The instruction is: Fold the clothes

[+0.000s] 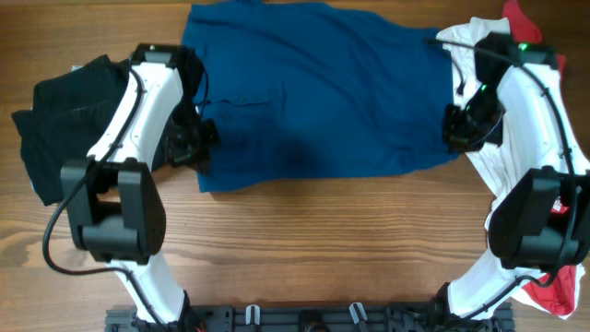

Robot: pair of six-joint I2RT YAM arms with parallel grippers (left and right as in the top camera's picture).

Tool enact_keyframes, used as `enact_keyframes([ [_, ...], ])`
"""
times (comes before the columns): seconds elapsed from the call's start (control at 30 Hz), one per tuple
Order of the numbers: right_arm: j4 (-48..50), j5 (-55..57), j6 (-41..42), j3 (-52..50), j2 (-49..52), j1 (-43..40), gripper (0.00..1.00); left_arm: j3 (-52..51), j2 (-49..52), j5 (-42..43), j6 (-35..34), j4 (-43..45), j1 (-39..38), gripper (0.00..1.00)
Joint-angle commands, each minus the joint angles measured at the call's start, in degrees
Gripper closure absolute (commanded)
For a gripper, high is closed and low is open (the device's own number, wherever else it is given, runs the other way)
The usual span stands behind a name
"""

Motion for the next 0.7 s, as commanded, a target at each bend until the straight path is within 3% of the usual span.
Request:
enact_keyframes([
  [0.0,3.2,-0.7,3.2,-8.0,-1.4,-1.0,0.96,-9.9,-9.4,-3.7,-6.1,4.7,0.8,0.96],
  [0.17,8.2,1.0,8.7,-15.6,-4.7,-3.7,0.96,-19.7,-21.3,-9.4,-13.1,10.1,4.7,0.96],
  [0.37,11.5,4.4,13.2,-21.0,-11.5,-8.1,0.96,-27.0,-33.5,-10.4,-13.6,14.5,13.4,0.96],
  [0.67,12.6,6.4,16.0,-27.3,-17.9,-11.5,0.96,-32.5,-36.0,-10.4,-12.8,14.7,21.3,0.96],
])
